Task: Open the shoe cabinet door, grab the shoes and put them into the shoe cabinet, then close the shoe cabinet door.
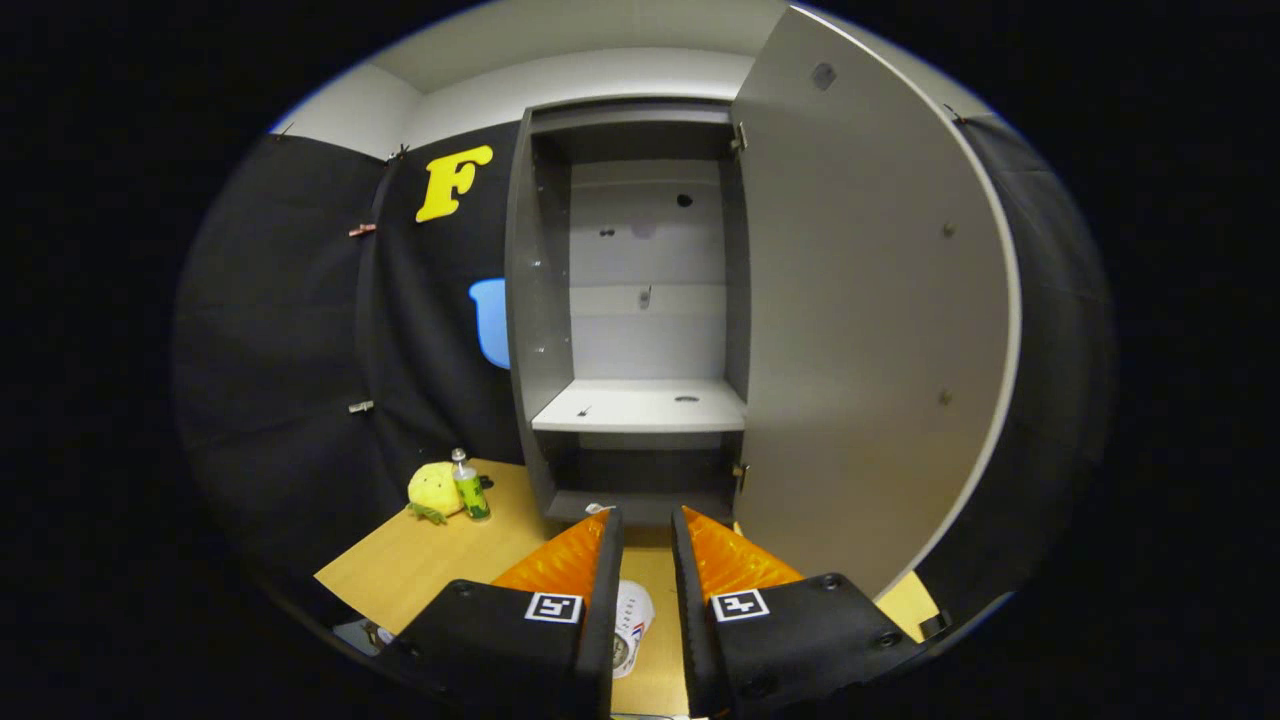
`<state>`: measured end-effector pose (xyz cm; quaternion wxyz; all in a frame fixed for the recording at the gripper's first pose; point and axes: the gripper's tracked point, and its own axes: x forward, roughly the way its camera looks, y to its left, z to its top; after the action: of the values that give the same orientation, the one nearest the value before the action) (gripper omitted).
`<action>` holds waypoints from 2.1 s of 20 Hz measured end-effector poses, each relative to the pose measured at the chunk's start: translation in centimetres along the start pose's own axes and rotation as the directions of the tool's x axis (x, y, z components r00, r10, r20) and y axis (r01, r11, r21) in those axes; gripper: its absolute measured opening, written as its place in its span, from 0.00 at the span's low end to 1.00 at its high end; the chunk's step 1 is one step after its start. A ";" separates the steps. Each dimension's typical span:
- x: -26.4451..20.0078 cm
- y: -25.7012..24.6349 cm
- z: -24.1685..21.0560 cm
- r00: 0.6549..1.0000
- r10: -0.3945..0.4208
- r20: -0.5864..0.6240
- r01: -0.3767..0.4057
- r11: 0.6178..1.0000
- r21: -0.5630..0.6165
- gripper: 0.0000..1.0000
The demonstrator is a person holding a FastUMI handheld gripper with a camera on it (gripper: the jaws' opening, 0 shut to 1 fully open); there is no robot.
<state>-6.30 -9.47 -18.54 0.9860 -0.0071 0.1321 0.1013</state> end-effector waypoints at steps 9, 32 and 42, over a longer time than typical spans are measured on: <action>4.5 4.4 -15.7 0.985 -0.027 -0.169 0.024 1.000 -0.018 0.32; 13.9 2.2 -32.5 0.877 -0.118 -0.466 0.142 0.990 0.017 0.31; 15.9 1.6 -32.2 0.912 -0.137 -0.387 0.155 0.988 0.014 0.27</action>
<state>0.09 -6.05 -53.79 0.9456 -0.0147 0.3243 0.0210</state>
